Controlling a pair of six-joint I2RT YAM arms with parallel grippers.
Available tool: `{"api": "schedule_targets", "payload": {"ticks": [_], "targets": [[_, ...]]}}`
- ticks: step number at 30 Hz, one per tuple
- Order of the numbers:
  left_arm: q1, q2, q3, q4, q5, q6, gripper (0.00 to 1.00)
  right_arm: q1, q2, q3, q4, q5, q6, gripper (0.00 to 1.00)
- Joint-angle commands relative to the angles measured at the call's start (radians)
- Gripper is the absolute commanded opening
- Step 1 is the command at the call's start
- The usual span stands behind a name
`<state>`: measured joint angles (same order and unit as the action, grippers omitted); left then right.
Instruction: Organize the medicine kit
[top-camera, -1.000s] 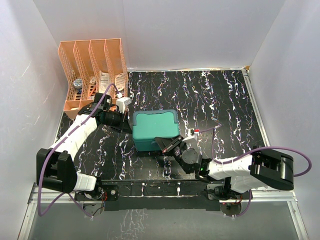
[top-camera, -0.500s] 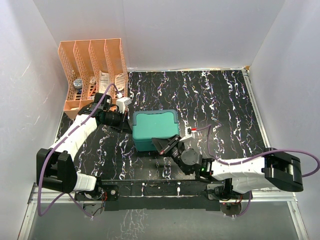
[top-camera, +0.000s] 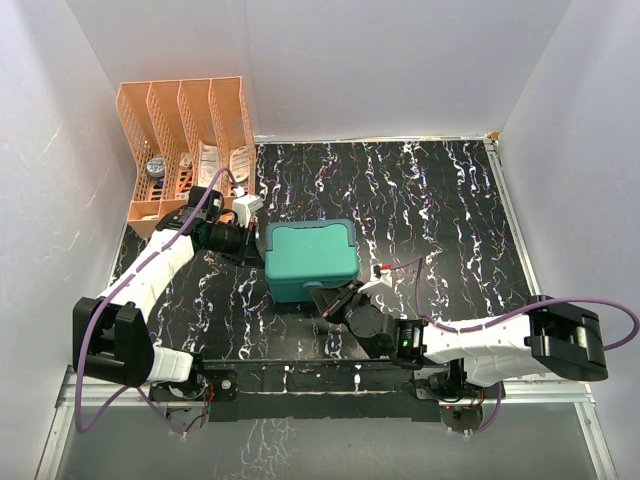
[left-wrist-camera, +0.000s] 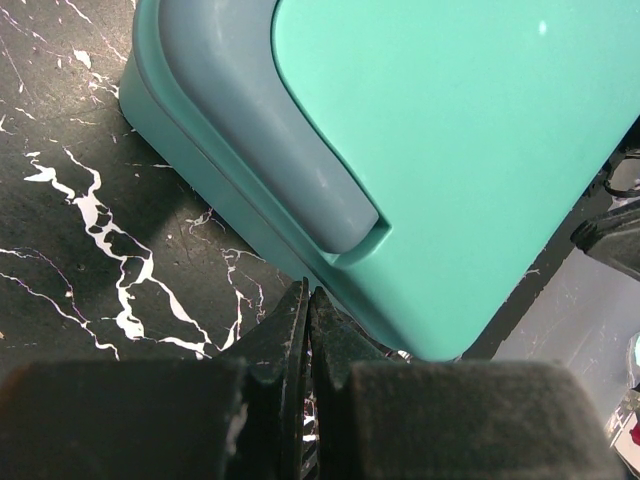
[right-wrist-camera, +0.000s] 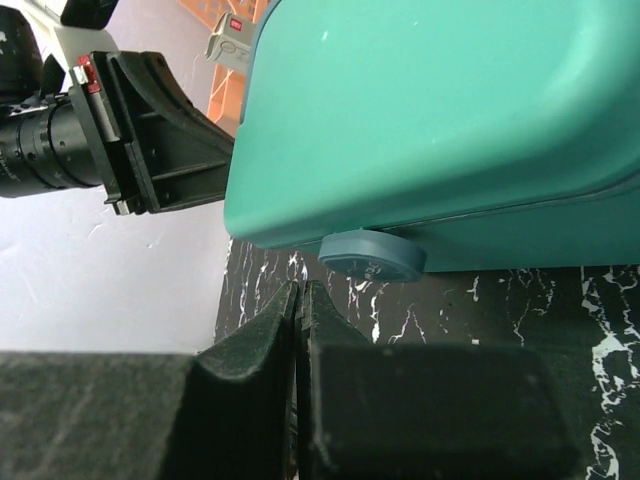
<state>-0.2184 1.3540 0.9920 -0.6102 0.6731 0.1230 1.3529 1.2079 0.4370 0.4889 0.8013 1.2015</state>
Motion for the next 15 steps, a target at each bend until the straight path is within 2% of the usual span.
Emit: {"api": "schedule_targets", "payload": {"ticks": [1,11,15], "targets": [[-0.003,-0.021,-0.007,-0.016,0.027,0.009,0.00,0.002,-0.036,0.007,-0.035,0.073,0.023,0.00],[-0.004,-0.024,-0.009,-0.013,0.013,0.009,0.00,-0.005,-0.014,-0.001,-0.073,0.072,0.070,0.00],[0.003,-0.047,0.020,-0.006,-0.067,0.020,0.00,-0.007,-0.015,-0.008,-0.079,0.075,0.081,0.00]]}}
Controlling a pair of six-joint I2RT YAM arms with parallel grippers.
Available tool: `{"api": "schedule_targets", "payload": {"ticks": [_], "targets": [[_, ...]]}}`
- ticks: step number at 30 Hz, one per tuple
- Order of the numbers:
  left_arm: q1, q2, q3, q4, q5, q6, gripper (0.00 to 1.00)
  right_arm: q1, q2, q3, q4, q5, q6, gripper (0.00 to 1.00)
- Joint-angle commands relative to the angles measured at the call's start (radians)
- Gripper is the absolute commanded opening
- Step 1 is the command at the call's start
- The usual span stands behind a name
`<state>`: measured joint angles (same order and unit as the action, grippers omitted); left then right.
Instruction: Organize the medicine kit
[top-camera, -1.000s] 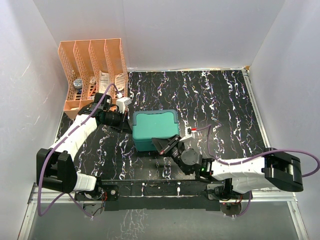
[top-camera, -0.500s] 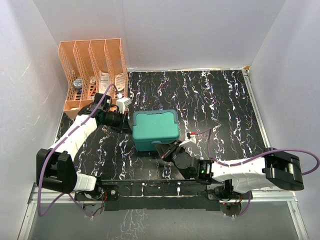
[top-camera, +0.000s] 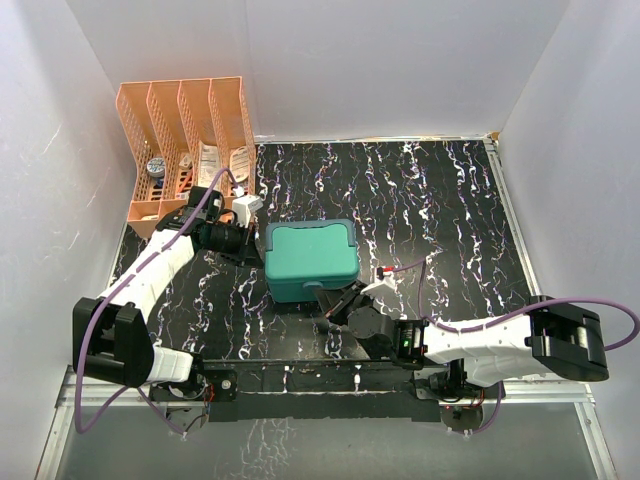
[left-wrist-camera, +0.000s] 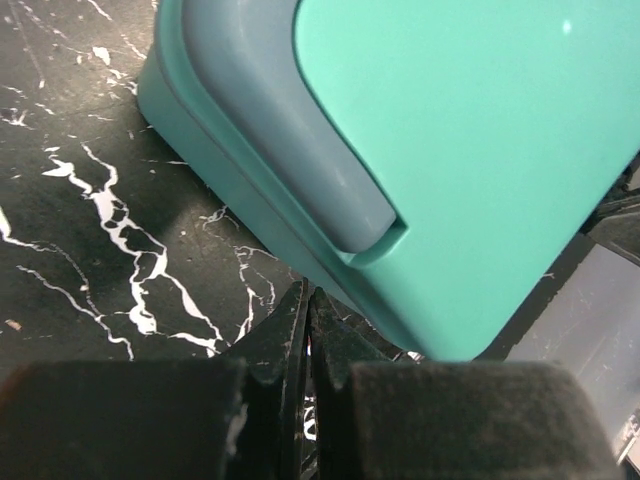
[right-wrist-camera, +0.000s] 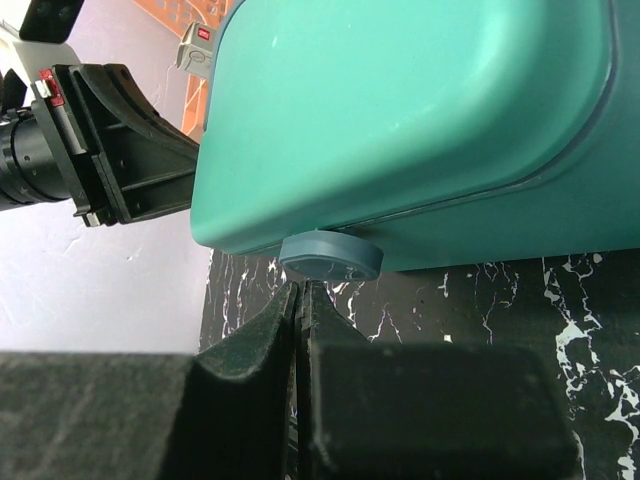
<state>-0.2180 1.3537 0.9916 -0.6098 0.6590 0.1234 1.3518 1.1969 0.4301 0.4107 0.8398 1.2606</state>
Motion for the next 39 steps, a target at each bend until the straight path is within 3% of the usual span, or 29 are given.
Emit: {"api": "schedule_targets", "payload": {"ticks": [1,9,16,28,39], "targets": [[0.006,-0.053,0.039,-0.007,-0.074,0.027,0.00,-0.007,-0.005,-0.003,-0.001,0.037,0.024,0.00],[0.053,-0.056,0.237,-0.040,-0.181,0.103,0.00,-0.011,-0.009,-0.010,0.001,0.036,0.029,0.00],[0.046,0.027,0.419,-0.141,-0.059,0.112,0.00,-0.015,-0.010,-0.010,0.000,0.037,0.028,0.00],[-0.124,0.049,0.292,-0.057,-0.072,0.018,0.00,-0.035,0.014,0.005,0.000,0.017,0.030,0.00],[-0.201,0.107,0.216,0.034,-0.052,-0.042,0.00,-0.064,0.068,0.016,0.032,-0.023,0.032,0.00]]}}
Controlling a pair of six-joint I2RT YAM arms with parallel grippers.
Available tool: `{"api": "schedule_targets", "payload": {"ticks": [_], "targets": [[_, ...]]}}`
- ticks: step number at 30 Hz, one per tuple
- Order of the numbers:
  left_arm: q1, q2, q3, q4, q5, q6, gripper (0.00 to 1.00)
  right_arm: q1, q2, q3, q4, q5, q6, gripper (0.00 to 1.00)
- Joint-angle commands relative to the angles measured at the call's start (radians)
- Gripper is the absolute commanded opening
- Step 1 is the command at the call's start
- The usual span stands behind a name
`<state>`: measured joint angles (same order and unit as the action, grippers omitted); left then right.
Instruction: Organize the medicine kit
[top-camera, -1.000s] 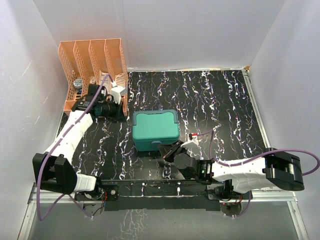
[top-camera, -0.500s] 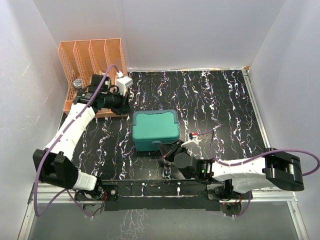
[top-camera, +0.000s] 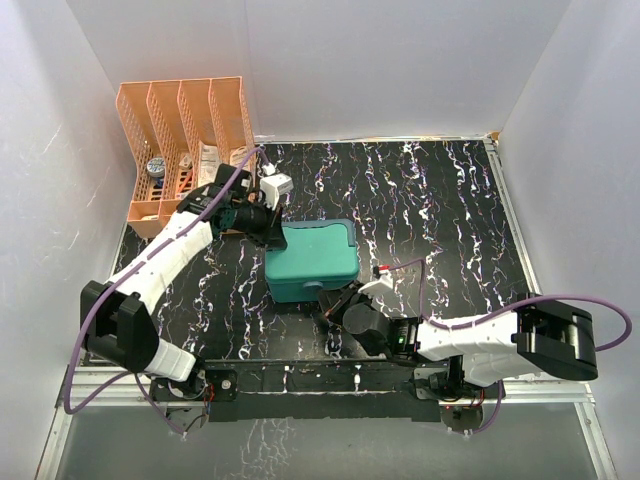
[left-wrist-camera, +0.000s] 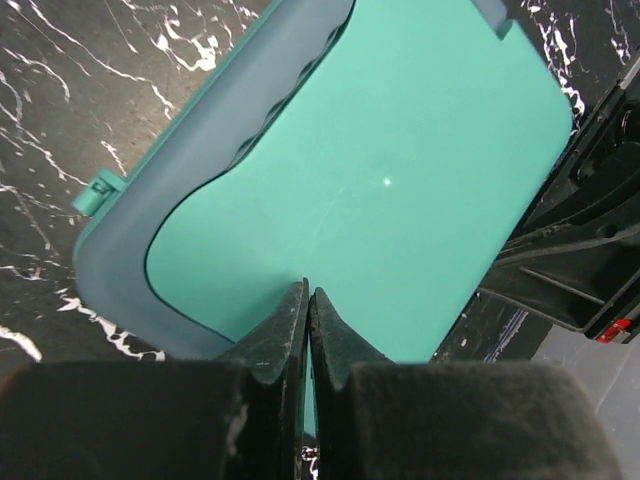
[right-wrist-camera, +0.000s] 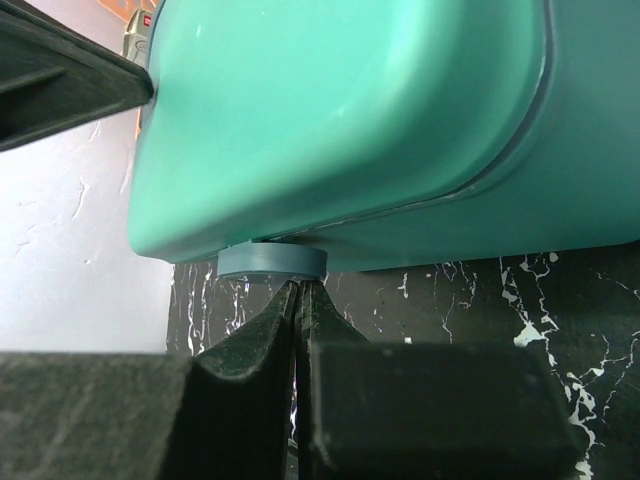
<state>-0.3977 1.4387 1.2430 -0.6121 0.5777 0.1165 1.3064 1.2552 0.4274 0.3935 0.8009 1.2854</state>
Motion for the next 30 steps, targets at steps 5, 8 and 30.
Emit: {"api": "schedule_targets", "payload": {"ticks": [5,8,30], "targets": [[-0.025,0.047,-0.079,0.068,0.033,-0.035,0.00,-0.028,0.016,0.015,0.069,0.015,0.004,0.00],[-0.025,0.058,-0.097,0.080,0.040,-0.039,0.00,-0.036,0.019,0.014,0.093,0.012,-0.011,0.00],[-0.027,0.058,-0.186,0.123,0.045,-0.032,0.00,-0.067,0.035,-0.007,0.228,0.025,-0.061,0.00]]}}
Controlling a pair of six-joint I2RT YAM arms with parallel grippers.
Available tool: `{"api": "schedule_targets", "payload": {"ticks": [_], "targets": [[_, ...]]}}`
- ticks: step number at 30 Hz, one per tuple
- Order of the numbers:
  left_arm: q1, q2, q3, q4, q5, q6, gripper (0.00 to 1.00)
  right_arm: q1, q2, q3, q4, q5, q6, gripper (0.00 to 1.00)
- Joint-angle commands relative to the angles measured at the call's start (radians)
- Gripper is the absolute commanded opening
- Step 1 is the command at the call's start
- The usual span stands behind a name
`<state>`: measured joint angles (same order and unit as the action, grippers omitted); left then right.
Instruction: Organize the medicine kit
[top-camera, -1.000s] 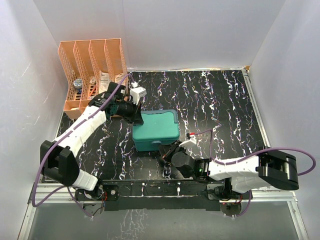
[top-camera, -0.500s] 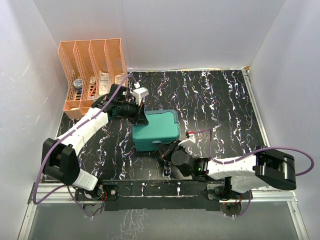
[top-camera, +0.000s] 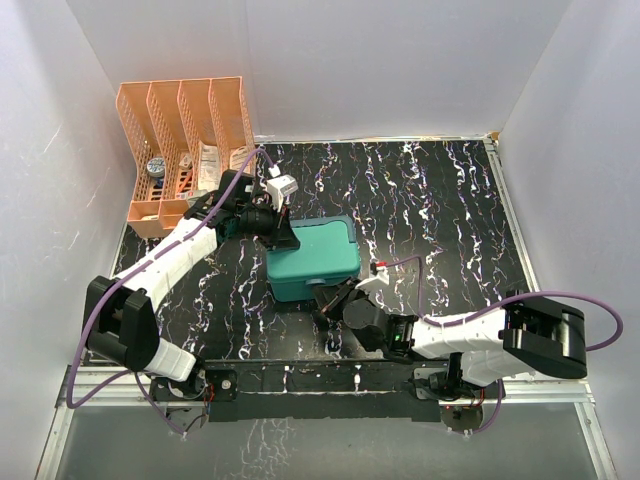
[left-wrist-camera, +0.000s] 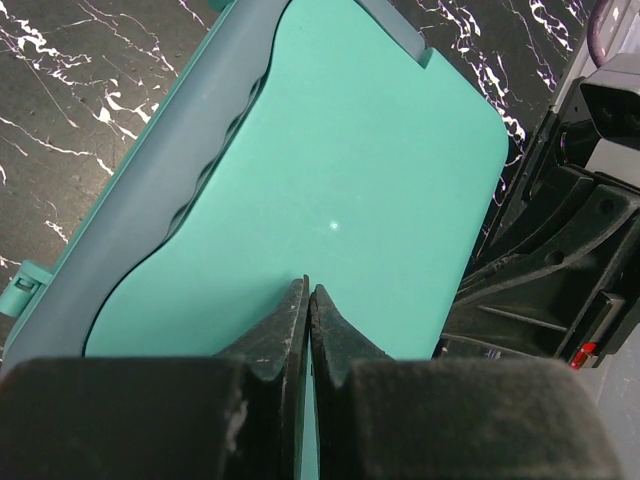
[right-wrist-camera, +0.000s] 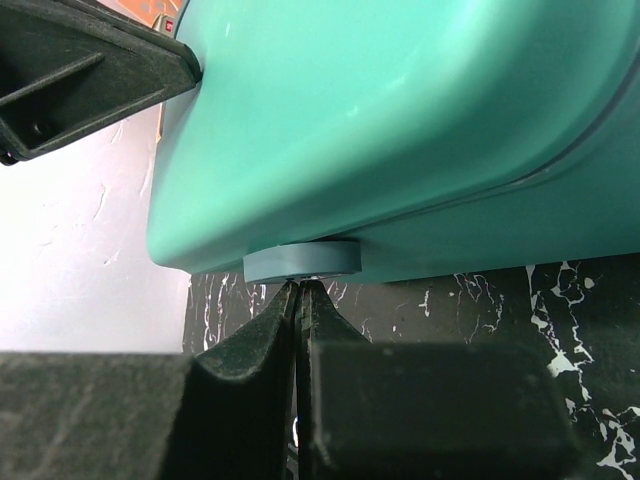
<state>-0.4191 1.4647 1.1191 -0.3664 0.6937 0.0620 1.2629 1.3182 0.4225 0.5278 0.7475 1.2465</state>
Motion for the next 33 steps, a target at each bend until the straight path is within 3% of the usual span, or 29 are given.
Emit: {"api": "schedule_targets", "payload": {"ticks": [1,11,33], "targets": [[-0.006,0.033,-0.062,-0.121,-0.072,0.021,0.00,-0.023,-0.034,-0.002,0.089,0.080,-0.024,0.00],[-0.006,0.033,-0.077,-0.111,-0.091,0.026,0.00,-0.023,-0.086,-0.010,0.066,0.126,-0.043,0.00],[-0.006,0.010,-0.096,-0.124,-0.082,0.040,0.00,-0.045,0.003,0.040,0.051,0.095,-0.035,0.00]]}}
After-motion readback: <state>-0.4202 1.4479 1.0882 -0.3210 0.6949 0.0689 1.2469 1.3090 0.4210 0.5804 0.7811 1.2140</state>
